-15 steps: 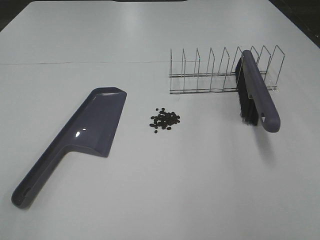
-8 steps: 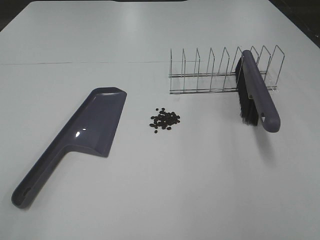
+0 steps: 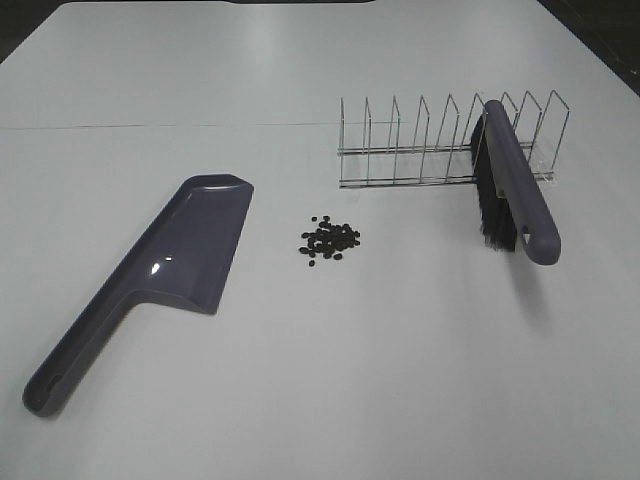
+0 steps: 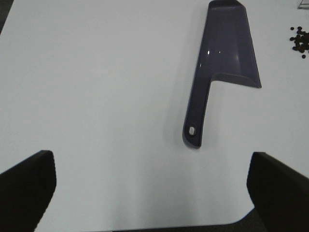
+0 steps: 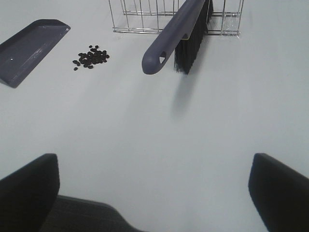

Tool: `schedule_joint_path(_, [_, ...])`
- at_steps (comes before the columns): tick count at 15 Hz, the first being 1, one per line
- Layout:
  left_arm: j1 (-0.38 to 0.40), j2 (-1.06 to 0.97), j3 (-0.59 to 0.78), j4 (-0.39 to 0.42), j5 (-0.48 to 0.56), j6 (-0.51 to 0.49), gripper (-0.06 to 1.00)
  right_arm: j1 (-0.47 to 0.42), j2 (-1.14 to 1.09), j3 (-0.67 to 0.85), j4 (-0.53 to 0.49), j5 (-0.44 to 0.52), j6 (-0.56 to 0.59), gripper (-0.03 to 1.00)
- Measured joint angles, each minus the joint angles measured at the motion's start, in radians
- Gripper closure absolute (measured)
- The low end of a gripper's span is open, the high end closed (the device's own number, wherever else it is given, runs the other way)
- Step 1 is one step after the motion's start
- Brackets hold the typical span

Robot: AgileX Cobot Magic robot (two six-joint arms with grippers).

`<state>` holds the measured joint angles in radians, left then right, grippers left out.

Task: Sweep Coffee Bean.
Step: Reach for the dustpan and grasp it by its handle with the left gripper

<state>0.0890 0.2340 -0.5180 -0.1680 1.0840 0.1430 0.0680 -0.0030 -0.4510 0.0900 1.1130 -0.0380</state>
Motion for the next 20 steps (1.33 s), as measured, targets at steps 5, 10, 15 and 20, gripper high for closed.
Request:
schedule_joint_path(5, [0.0,0.204,0.0,0.0,-0.002,-0.004,-0.05,0.0,0.0,0.0,0.0,0.0,0.0,-0.02])
schedule_joint_path(10, [0.0,0.434,-0.003,-0.004,-0.006,-0.007,-0.05,0.0,0.0,0.0,0.0,0.0,0.0,-0.02])
schedule_joint_path(15, [0.0,0.626,-0.053,-0.031,-0.145,-0.025,-0.05,0.0,0.0,0.0,0.0,0.0,0.0,-0.02])
schedule_joint_path(20, [0.0,0.93,-0.152,-0.062,-0.193,-0.008,-0.05,0.0,0.0,0.0,0.0,0.0,0.0,-0.02])
